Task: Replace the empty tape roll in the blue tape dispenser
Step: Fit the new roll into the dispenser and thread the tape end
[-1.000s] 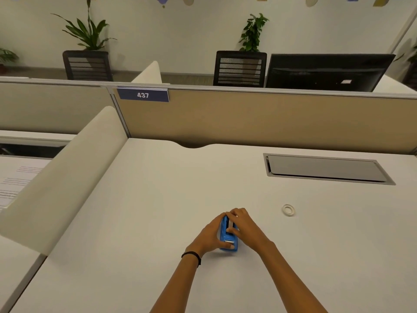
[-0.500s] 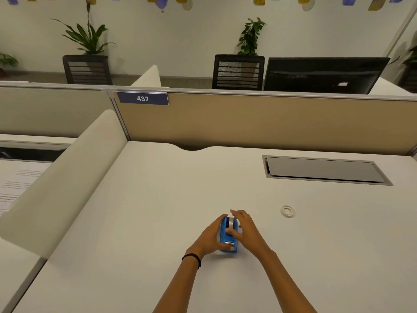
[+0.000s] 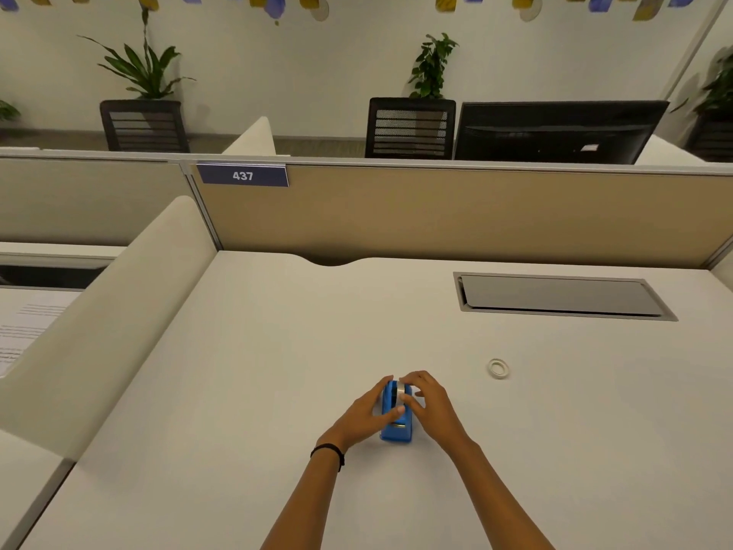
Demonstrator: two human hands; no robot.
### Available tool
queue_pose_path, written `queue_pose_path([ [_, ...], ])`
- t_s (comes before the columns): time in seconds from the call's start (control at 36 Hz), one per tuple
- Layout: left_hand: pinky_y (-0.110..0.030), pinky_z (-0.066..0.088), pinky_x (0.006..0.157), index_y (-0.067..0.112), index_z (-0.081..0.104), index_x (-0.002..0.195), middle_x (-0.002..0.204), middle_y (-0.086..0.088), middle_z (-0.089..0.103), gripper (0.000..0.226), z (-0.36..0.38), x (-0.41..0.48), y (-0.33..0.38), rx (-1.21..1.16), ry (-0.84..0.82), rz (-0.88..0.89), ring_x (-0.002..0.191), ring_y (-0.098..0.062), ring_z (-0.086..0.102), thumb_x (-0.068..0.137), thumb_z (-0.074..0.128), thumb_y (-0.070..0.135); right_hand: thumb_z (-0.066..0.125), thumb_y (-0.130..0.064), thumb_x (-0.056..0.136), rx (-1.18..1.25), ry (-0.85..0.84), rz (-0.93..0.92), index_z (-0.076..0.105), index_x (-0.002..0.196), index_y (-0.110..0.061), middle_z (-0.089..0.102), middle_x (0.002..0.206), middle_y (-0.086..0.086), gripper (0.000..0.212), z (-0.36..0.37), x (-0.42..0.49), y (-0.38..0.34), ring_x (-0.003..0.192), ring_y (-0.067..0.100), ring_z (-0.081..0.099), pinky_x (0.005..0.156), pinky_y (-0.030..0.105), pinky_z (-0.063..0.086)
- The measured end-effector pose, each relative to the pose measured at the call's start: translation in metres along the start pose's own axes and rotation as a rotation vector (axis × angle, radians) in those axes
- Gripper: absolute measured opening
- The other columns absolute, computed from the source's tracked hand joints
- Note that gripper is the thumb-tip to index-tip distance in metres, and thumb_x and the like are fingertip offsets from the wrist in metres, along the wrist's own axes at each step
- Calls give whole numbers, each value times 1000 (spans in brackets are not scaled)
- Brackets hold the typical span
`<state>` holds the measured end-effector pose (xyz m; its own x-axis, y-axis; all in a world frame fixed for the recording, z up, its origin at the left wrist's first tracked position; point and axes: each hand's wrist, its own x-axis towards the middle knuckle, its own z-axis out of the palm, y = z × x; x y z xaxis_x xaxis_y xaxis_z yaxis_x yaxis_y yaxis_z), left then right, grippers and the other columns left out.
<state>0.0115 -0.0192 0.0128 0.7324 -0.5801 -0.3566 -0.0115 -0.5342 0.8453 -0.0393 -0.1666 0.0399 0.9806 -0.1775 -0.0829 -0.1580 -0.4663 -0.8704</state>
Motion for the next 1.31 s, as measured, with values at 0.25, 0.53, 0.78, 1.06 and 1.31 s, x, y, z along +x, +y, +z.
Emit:
queue_pose_path([
  [0.25,-36,35,109,25,30,137,144,-3,41,48,7,0,5,-44,118,26,128,-21,43,93,40,40,62,-15,84,-22,-10,-40,57,103,-6,59,110,13,21,-1,-1,0,101,25,56,92,38,47],
  [0.53,-23,41,94,23,41,130,131,-3,54,39,13,4,5,-76,249,34,114,-17,54,94,42,37,65,-9,81,-5,33,-53,59,99,-4,60,108,14,19,2,-3,3,99,24,57,90,34,48],
  [0.78,-19,37,93,21,45,125,129,1,53,40,14,5,5,-126,279,62,107,-6,47,88,54,34,64,-8,82,38,57,-70,60,97,-3,62,107,13,16,3,-4,6,98,20,58,85,22,46],
  [1.06,-20,37,95,20,46,126,131,-1,54,40,12,7,3,-121,266,80,111,-7,47,89,55,32,65,-17,82,-13,7,-88,60,102,-12,63,106,5,21,-1,1,11,94,12,57,81,12,43],
  [1.31,-18,35,95,22,44,127,124,10,50,44,10,6,-2,-130,245,93,110,-4,45,87,58,33,64,-19,83,-81,-18,-98,59,105,-12,61,109,6,25,-2,4,12,94,11,55,78,9,42],
])
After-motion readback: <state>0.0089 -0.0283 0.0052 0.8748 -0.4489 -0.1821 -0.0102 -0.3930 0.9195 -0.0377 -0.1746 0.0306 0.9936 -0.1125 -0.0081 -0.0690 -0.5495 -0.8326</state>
